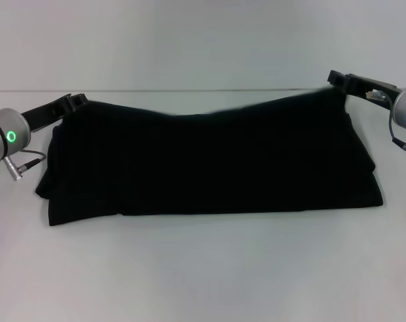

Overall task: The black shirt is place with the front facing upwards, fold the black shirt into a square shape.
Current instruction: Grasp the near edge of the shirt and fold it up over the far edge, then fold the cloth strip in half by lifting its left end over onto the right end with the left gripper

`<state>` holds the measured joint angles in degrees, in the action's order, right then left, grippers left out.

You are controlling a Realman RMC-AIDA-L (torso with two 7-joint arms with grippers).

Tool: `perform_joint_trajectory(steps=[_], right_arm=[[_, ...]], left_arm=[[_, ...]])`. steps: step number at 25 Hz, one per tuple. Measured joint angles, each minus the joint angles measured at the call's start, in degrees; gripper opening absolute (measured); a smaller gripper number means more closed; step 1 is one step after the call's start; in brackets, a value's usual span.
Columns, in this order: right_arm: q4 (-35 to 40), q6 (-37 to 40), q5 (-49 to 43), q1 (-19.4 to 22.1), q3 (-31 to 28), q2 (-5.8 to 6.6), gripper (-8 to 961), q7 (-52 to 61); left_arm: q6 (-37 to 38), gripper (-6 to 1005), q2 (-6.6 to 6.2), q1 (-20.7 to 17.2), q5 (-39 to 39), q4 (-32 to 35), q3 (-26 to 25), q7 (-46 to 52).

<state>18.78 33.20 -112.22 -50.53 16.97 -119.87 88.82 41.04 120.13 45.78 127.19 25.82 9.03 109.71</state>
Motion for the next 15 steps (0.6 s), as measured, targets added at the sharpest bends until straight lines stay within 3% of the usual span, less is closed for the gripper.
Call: perform_joint_trajectory(steps=[6, 10, 13, 15], right_arm=[[-0.4, 2.3, 5.8, 2.4, -0.4, 0.12, 447, -0.2], [0.2, 10.6, 10.5, 6.0, -0.1, 0.91, 644, -1.2], [0.3, 21.4, 10.3, 8.9, 0.2, 1.95, 678, -6.4], [0.4, 28.4, 9.0, 10.7, 1.8, 2.59, 700, -11.1]], left_arm=[[1.1, 397, -0.46, -1.6, -2.2, -0.2, 1.2, -1.0], [3.8, 529, -1.93, -3.5, -4.7, -0.1, 1.3, -0.8], [14.6, 615, -4.36, -5.8, -5.7, -0.3, 1.2, 0.1], [25.8, 676, -7.01, -8.2, -6.0, -0.6, 1.2, 2.1]])
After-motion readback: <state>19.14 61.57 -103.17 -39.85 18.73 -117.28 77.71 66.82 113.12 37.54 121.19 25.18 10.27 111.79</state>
